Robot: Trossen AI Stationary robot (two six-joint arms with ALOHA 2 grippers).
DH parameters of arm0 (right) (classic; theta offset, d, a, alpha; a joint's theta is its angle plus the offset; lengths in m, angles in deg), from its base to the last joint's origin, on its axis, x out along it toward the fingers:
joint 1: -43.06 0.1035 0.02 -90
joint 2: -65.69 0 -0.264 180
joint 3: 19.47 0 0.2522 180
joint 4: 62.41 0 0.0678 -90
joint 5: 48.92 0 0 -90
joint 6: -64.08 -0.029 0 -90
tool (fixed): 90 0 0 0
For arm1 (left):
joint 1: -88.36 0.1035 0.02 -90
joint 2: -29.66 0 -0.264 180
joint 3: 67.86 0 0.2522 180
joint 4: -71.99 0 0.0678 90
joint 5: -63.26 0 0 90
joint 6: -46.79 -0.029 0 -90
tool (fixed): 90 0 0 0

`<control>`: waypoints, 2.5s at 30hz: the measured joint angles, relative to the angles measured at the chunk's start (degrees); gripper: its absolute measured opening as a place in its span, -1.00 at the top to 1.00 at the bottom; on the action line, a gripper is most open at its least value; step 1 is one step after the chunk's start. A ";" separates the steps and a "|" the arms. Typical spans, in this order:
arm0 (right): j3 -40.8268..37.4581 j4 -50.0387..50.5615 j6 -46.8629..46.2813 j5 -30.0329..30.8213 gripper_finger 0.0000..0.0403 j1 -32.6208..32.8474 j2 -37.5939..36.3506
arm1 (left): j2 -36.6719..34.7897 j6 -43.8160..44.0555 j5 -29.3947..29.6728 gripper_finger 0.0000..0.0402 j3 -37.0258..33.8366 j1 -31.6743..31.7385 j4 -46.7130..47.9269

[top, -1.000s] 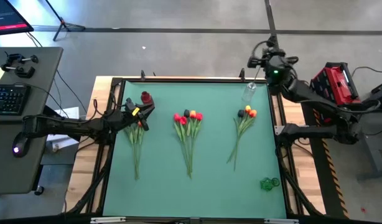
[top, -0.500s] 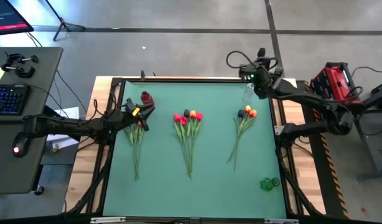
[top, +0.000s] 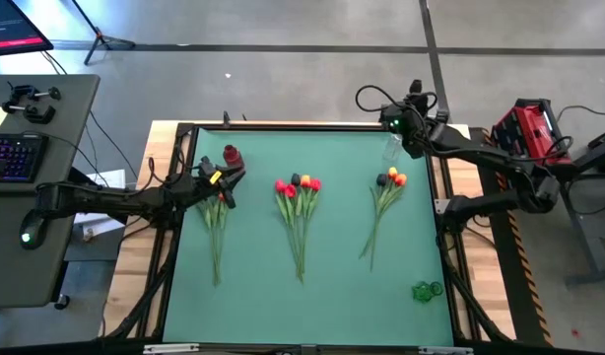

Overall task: Sort flowers into vase by color
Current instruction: Put the black tulip into the transparent vase

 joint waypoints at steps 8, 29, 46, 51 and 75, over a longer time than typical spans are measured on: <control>0.00 0.01 2.27 -1.66 0.57 -0.31 -0.02 | 0.00 -0.04 -0.49 0.60 0.00 -0.04 -0.02; 0.07 4.77 7.18 -10.12 0.01 4.62 -19.53 | -0.01 -0.99 0.14 0.60 0.00 0.02 -0.77; 0.04 43.31 -29.46 -40.19 0.02 21.12 -9.43 | 0.01 -2.05 0.46 0.60 0.00 0.02 -1.88; -0.87 41.25 -39.61 -38.80 0.07 29.06 -1.95 | -0.01 -2.05 0.44 0.60 0.00 0.02 -1.88; -21.10 7.56 -43.25 -40.94 0.34 23.16 6.49 | -0.01 -2.55 -1.07 0.60 0.00 0.00 -1.77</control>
